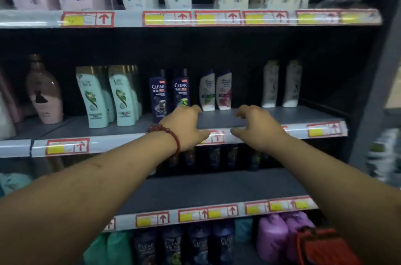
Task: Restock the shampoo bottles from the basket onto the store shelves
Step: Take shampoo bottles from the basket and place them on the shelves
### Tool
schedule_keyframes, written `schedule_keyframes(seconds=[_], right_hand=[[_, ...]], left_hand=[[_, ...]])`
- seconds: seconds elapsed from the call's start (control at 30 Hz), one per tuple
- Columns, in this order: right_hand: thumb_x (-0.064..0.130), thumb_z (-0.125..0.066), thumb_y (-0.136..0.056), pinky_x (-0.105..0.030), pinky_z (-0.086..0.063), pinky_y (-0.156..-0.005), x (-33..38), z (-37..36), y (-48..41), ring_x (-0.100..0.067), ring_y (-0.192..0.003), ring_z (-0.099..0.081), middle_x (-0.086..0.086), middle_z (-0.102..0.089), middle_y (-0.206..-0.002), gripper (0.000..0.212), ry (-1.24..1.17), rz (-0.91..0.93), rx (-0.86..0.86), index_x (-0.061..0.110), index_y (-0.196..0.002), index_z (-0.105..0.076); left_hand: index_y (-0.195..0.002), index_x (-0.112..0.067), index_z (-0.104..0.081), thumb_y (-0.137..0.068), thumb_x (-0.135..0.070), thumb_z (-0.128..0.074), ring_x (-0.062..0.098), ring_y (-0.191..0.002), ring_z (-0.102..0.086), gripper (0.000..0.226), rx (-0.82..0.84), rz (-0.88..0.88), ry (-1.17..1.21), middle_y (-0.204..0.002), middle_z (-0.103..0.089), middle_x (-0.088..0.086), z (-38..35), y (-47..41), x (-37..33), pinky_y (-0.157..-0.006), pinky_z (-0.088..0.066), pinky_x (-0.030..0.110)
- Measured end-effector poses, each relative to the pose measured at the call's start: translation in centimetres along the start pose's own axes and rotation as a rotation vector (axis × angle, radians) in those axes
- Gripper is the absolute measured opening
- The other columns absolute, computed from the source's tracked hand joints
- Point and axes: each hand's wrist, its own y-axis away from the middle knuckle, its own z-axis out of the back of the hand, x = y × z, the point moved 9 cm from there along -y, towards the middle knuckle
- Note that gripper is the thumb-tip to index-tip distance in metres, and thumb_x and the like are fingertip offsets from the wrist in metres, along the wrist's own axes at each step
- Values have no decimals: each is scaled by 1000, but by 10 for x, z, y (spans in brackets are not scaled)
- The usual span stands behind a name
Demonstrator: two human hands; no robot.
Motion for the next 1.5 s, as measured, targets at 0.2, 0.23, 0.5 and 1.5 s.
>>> schedule_keyframes(seconds=[0.2,0.23,0.5,1.5], right_hand=[[33,-74,-86,-35,-47,-96,-96,37,70,-29,-121,-54,-10,-54,-137,57,83,-108,47,15,-136,-53],[34,-75,-86,-37,-48,-96,-113,42,81,-29,-119,-55,-11,-55,-136,58,102,-129,63,15,-136,-52],[33,-83,-77,-39,-48,-96,-260,20,166,-35,-118,-57,-18,-61,-129,69,140,-346,175,13,-136,-52],[32,-81,-79,-28,-47,-95,-429,-219,361,-25,-118,-60,-5,-64,-127,63,-20,-452,931,18,-135,-57]], left_hand=[[-137,-25,-47,-79,-54,-69,24,-121,-54,69,127,-161,-5,-136,-55,1,-55,6,-111,-97,-49,38],[-136,-25,-48,-79,-54,-69,24,-120,-55,68,144,-186,-13,-134,-56,1,-66,7,-127,-95,-49,35],[-145,-19,-39,-78,-56,-72,29,-126,-50,83,396,-354,2,-140,-51,9,-212,18,-237,-101,-43,34],[-134,-25,-52,-79,-57,-70,23,-110,-58,66,1235,-815,-207,-125,-59,3,-568,158,-302,-93,-50,36]])
